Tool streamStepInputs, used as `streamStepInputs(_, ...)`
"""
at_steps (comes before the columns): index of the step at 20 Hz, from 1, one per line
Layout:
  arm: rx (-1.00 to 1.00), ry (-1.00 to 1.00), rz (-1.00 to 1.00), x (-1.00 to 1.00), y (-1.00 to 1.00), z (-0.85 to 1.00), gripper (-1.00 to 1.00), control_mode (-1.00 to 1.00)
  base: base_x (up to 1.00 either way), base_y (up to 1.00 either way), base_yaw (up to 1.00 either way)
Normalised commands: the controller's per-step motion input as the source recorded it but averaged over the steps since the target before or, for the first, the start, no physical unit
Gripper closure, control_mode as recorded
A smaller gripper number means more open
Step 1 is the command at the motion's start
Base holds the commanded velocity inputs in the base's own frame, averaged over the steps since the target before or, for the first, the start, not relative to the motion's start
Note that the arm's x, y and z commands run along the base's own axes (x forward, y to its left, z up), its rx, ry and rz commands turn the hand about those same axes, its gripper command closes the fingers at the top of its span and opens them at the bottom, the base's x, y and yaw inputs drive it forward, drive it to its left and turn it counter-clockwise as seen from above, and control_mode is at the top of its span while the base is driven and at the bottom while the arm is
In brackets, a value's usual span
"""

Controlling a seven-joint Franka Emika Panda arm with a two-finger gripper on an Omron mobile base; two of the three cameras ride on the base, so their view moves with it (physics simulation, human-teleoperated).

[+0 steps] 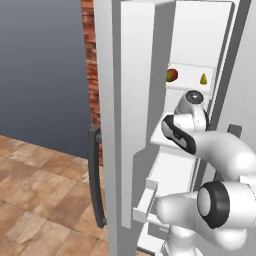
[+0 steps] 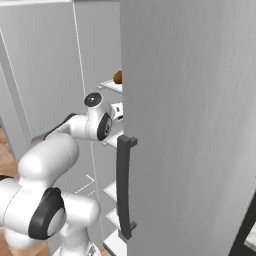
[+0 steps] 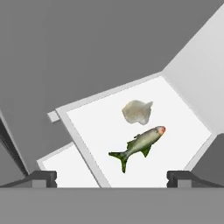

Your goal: Take the fish and garlic from the second highest rack and move them to the highest rack where the mango and lemon wedge are located, to maximize freezer space. Close the freezer door after rearranging.

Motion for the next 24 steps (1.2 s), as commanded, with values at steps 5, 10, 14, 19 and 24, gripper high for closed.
streamStepInputs(5, 0.00, 0.00, 0.02, 0.07, -0.21, -0.26, -1.00, -1.00, 0.00, 0.00, 0.00)
streamStepInputs(10, 0.00, 0.00, 0.00, 0.23, -0.06, -0.25, -1.00, -1.00, 0.00, 0.00, 0.00)
streamStepInputs(14, 0.00, 0.00, 0.00, 0.27, -0.05, -0.31, -1.00, -1.00, 0.00, 0.00, 0.00)
streamStepInputs(19, 0.00, 0.00, 0.00, 0.36, -0.01, -0.22, -1.00, -1.00, 0.00, 0.00, 0.00)
streamStepInputs(24, 0.00, 0.00, -0.10, 0.44, -0.02, -0.08, -1.00, -1.00, 0.00, 0.00, 0.00)
